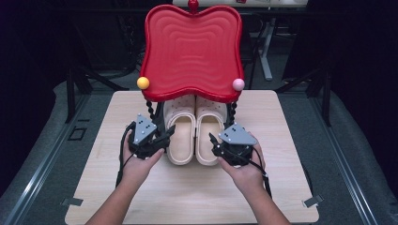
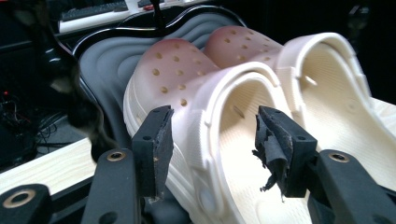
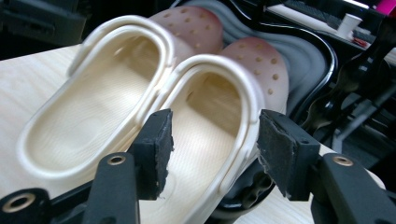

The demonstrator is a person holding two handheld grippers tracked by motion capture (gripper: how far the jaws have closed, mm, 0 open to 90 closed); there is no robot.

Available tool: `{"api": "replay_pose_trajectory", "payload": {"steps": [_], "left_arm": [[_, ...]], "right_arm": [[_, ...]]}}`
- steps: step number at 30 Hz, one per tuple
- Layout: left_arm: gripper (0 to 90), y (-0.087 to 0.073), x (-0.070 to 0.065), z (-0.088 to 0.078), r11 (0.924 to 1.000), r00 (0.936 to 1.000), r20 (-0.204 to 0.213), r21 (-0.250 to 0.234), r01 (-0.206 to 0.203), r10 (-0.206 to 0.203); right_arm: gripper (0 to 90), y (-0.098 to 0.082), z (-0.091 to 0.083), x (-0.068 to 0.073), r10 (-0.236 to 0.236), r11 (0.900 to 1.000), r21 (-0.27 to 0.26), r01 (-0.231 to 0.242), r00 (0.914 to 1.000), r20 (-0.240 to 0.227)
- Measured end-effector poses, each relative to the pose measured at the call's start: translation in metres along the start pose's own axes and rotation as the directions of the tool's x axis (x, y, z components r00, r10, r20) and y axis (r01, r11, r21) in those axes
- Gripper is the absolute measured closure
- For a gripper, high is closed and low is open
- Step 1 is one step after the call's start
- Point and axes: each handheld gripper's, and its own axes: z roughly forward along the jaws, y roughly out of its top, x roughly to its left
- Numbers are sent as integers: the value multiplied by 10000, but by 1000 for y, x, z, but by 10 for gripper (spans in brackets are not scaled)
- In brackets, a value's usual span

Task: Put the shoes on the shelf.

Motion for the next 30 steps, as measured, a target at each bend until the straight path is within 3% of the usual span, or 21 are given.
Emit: {"api": "replay_pose_trajectory", "payload": {"steps": [5, 8, 11, 15, 20, 21, 25, 28, 30], "left_arm": [[502, -15, -10, -15, 10000, 9991, 415, 40, 36, -37], [514, -24, -17, -20, 9995, 9969, 743, 222, 229, -245], [519, -32, -24, -24, 9993, 9963, 831, 343, 168, -196], [528, -46, -29, -28, 9977, 9946, 984, 630, 256, -317], [551, -61, -36, -33, 9929, 9885, 1153, 786, 893, -980], [551, -64, -38, -34, 9917, 9871, 1202, 861, 960, -1059], [580, -73, -47, -35, 9916, 9875, 1272, 1019, 803, -930], [620, -80, -53, -36, 9901, 9882, 1261, 1204, 722, -874], [647, -84, -55, -34, 9873, 9849, 1389, 1341, 851, -1038]], "right_arm": [[441, -15, -14, 10, -327, 9994, -90, 324, 9990, -309], [454, -24, -19, 15, -311, 9994, -169, 309, 9994, -132], [499, -33, -24, 20, 53, 9997, -252, -64, 9990, -454], [511, -43, -26, 28, 18, 9999, -124, -32, 9941, -1082], [508, -53, -30, 40, 39, 10000, -78, -49, 9931, -1173], [546, -55, -31, 42, 19, 10000, -77, -28, 9927, -1207], [637, -67, -34, 50, 429, 9988, -178, -461, 9878, -1495], [659, -73, -34, 52, 1212, 9926, 141, -1209, 9703, -2092], [688, -77, -33, 53, 1460, 9889, 597, -1360, 9646, -2197]]}}
